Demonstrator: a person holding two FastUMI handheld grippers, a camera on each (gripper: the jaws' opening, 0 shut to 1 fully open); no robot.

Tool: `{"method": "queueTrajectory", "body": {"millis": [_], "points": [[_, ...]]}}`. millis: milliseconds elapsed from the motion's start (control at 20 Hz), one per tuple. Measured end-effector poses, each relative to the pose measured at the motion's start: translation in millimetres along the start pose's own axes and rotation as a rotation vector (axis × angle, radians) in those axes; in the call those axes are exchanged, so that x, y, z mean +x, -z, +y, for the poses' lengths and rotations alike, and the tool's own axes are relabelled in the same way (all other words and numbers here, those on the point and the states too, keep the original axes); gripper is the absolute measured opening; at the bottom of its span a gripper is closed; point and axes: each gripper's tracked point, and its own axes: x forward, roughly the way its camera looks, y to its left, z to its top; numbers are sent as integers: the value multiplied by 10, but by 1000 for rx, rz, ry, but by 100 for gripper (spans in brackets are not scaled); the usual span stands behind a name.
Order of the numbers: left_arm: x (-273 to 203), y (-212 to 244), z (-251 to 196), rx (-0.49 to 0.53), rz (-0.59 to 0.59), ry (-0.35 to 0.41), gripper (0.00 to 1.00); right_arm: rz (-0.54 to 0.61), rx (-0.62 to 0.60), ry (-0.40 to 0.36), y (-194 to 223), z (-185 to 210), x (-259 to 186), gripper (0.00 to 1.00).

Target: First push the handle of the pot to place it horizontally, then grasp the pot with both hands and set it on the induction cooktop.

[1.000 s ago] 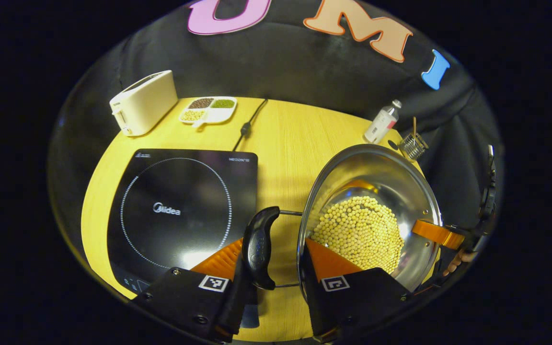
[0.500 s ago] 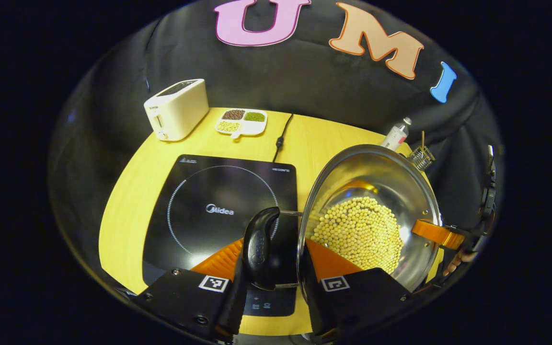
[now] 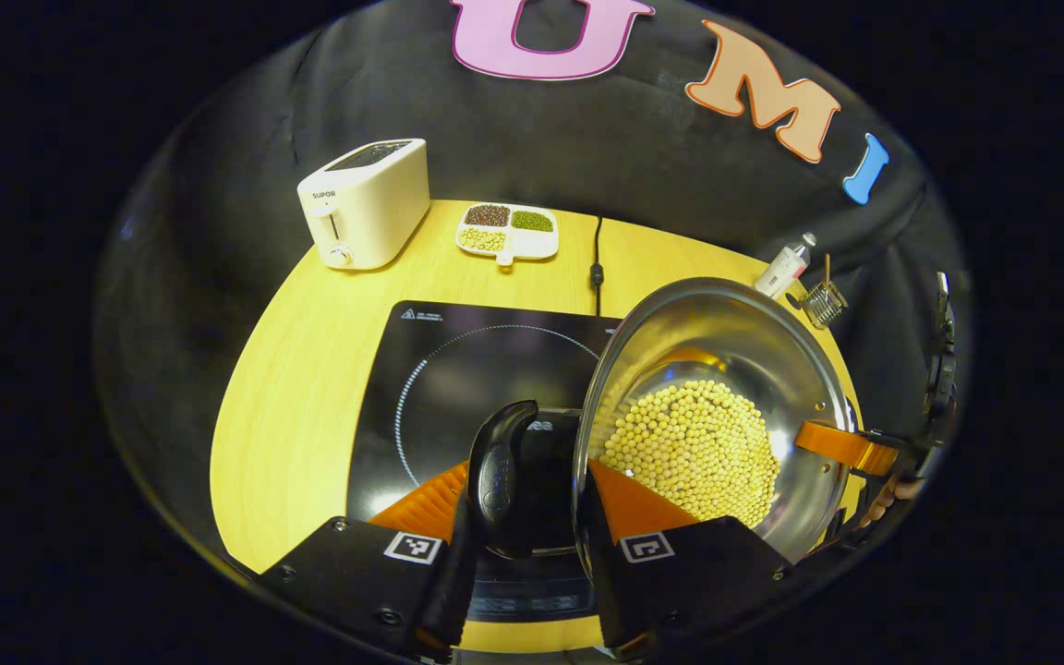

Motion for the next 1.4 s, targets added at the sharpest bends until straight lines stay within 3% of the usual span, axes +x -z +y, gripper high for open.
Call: {"method": "queueTrajectory", "body": {"millis": [400, 700, 750, 900, 1000, 1150, 1200, 1250, 1400], "points": [[275, -230, 575, 41, 14, 57, 56, 7, 38, 72, 38, 559, 242, 51], [319, -339, 886, 54, -17, 40, 55, 11, 51, 69, 41, 847, 416, 51], [313, -362, 946, 57, -30, 36, 55, 7, 48, 66, 28, 893, 433, 56], [325, -392, 1081, 51, -59, 18, 56, 7, 42, 59, 26, 1019, 491, 56], [319, -364, 1128, 34, -69, 13, 55, 11, 33, 59, 39, 1078, 517, 51], [341, -378, 1151, 41, -88, 9, 57, 14, 35, 61, 77, 1088, 529, 51], [351, -398, 1158, 54, -101, 6, 57, 12, 43, 60, 77, 1090, 525, 56], [366, -412, 1153, 63, -112, 4, 59, 12, 47, 61, 83, 1085, 528, 51], [378, -418, 1175, 69, -121, -8, 61, 8, 54, 69, 83, 1088, 516, 51]]}}
